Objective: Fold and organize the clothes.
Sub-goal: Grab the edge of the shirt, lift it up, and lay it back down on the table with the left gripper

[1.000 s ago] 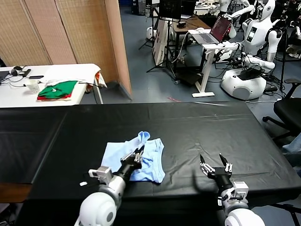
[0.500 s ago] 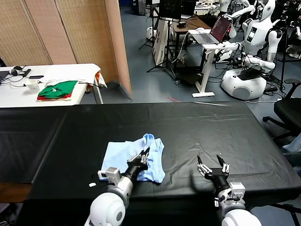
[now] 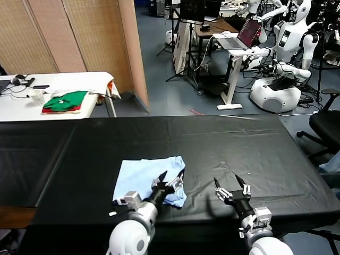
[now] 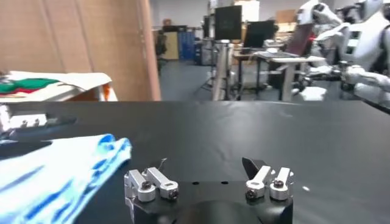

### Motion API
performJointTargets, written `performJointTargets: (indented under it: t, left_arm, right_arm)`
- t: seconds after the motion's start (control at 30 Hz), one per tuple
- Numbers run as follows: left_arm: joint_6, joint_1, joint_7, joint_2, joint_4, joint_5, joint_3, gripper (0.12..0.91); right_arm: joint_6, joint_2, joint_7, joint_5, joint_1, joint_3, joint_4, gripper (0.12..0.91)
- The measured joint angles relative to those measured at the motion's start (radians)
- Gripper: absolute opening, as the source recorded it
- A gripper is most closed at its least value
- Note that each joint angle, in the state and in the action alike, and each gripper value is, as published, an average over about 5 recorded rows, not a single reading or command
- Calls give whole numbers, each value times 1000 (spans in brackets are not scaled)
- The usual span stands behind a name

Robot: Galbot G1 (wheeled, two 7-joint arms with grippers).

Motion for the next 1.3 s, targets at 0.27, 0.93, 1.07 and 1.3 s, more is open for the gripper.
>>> performJointTargets:
  t: [0.27, 0.93, 1.07, 1.3]
  left_arm:
    - [-81, 3, 64, 103, -4, 169, -118, 907]
    - [-95, 61, 123, 156, 103, -31, -369, 907]
    - [-100, 72, 126, 147, 110, -37, -373, 907]
    - [-118, 98, 138, 118, 123, -13, -356, 907]
  right_arm:
    - [-24, -36, -4, 1, 80, -106, -24, 907]
    - [-12, -26, 1, 31, 50, -103, -6, 907]
    - [-13, -22, 4, 29, 55, -103, -8, 907]
    - [-15, -24, 6, 29, 56, -102, -9, 907]
